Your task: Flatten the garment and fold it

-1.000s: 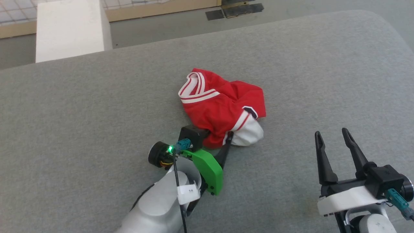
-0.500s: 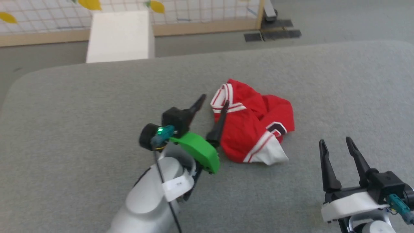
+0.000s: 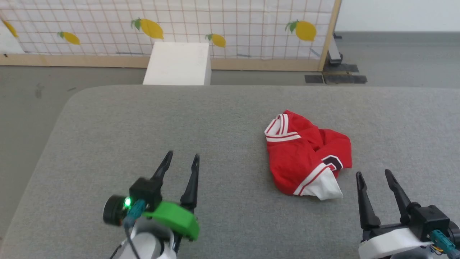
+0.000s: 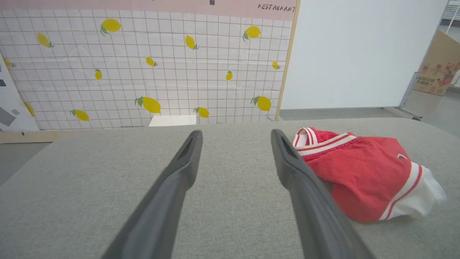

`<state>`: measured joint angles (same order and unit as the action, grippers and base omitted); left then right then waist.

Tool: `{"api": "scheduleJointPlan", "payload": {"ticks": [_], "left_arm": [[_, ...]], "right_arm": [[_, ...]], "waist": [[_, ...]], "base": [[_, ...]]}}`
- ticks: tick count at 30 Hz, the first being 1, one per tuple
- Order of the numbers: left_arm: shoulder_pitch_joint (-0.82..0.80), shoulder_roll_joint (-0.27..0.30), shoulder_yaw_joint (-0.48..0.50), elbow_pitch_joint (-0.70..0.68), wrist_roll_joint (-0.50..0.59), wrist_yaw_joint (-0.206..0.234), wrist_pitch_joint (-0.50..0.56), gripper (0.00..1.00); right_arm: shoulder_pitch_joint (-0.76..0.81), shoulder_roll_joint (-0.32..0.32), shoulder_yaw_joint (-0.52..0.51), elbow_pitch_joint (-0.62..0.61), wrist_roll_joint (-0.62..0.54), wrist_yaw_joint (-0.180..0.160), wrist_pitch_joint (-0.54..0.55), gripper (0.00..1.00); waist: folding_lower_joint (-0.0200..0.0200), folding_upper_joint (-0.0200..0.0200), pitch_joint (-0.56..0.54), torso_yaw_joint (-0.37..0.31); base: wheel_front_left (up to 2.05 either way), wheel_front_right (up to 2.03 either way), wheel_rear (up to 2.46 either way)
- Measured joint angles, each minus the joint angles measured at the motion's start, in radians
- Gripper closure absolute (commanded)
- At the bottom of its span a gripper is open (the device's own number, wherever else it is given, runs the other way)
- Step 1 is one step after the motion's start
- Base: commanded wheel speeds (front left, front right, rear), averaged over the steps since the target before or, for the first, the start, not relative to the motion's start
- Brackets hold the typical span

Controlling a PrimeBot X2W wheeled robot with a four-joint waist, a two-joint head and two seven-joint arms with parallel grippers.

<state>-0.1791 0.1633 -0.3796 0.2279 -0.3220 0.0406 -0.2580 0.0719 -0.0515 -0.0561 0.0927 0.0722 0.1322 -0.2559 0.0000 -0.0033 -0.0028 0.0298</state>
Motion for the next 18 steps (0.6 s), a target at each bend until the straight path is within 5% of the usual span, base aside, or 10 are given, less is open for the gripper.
{"api": "scheduleJointPlan", "payload": {"ticks": [9,18], "left_arm": [[0.125,-0.035,0.117,-0.064,0.050,-0.002,0.000,0.00],[0.157,-0.077,0.161,-0.064,0.096,-0.059,0.000,0.00]], "right_arm": [[0.023,0.000,0.011,0.003,0.017,0.000,0.000,0.00],[0.027,0.000,0.014,0.010,0.017,0.000,0.000,0.00]], "waist": [[0.0000,0.0000,-0.019,0.021],[0.0000,0.0000,-0.019,0.027]], "base": [[0.00,0.00,0.00],[0.00,0.00,0.00]]}}
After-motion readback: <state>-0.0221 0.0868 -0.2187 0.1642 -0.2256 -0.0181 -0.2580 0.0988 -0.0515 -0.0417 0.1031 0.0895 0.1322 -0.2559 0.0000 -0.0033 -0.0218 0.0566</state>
